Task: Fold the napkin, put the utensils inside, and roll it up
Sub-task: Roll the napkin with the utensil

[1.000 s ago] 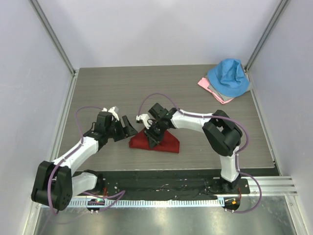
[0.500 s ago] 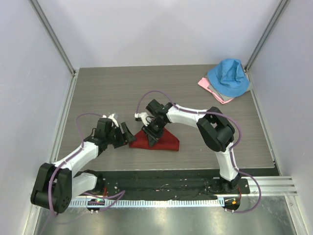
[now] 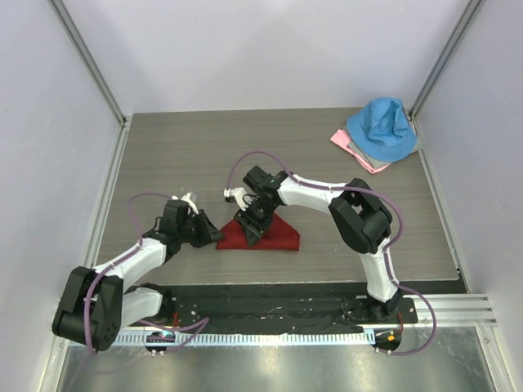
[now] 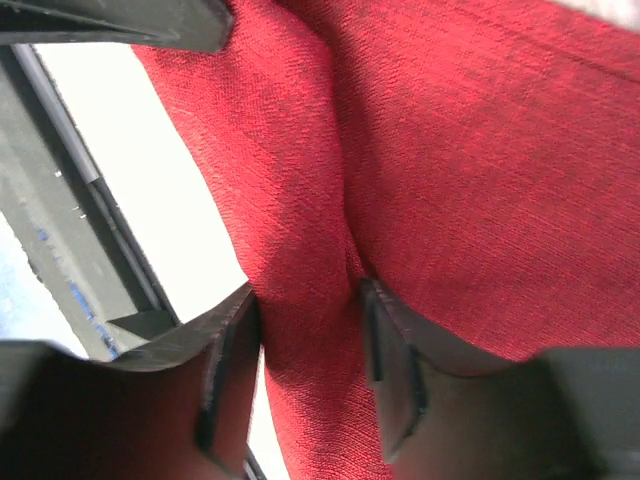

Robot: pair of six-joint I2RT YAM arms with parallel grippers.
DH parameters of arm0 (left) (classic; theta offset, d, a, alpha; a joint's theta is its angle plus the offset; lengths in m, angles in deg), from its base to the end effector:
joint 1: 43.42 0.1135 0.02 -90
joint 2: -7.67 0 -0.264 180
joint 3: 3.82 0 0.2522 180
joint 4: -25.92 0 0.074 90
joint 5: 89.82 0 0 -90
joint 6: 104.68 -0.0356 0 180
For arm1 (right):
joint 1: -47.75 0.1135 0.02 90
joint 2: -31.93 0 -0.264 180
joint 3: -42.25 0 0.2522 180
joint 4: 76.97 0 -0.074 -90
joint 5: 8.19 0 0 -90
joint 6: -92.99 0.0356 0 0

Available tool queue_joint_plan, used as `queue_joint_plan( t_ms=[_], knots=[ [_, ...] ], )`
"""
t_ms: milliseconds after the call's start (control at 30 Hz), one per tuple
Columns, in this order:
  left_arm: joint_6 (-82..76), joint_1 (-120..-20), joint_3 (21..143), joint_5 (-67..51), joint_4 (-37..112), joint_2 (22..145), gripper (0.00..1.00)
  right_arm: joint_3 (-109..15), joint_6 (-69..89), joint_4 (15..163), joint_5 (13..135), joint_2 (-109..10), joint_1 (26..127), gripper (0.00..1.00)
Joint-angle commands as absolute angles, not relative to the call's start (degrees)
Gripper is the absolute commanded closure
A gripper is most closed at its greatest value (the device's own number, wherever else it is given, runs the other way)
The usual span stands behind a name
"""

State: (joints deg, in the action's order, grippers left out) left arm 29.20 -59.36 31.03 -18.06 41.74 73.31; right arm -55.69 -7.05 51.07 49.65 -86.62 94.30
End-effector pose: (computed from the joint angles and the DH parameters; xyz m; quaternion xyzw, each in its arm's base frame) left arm 0.1910 -0.0661 0.1466 -0.1646 0.9044 -0.3097 0.2429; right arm 0.2706 0.3132 0.1573 -0.4872 0.8164 0.3056 0.0525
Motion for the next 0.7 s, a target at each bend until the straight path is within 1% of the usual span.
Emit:
queue_joint_plan(
  t_ms=[0,67,100,167,300,333,467,667],
  knots=[
    [29.3,-59.1,30.5,-17.7,40.6,73.3,0.8,-56.2,-6.8,53.5,55.4,-81.0,94.4,0.43],
    [29.0,-59.1,30.5,-17.8,40.6,73.4,0.84,-54.6,-6.8,56.2,56.8,-77.5,94.6,0.41],
    [29.0,-59.1,30.5,-18.0,40.9,73.4,0.86,-53.7,-6.9,57.2,58.8,-76.3,95.1,0.37],
    [28.8,-59.1,30.7,-18.2,41.2,73.7,0.92,-51.3,-8.1,61.6,61.8,-73.2,96.3,0.35],
    [28.7,-59.1,31.4,-17.1,42.9,74.2,0.99,-41.0,-12.2,71.2,72.5,-64.3,102.0,0.29],
    [28.7,-59.1,31.9,-16.7,44.3,74.4,1.0,-39.6,-13.1,72.6,77.5,-63.4,104.5,0.29],
    [28.5,-59.1,33.8,-14.9,48.5,75.6,1.0,-35.3,-16.6,78.1,87.5,-61.9,110.8,0.28],
    [28.7,-59.1,36.1,-15.3,50.8,77.9,1.0,-33.7,-17.3,79.2,89.5,-64.1,114.0,0.29]
  ],
)
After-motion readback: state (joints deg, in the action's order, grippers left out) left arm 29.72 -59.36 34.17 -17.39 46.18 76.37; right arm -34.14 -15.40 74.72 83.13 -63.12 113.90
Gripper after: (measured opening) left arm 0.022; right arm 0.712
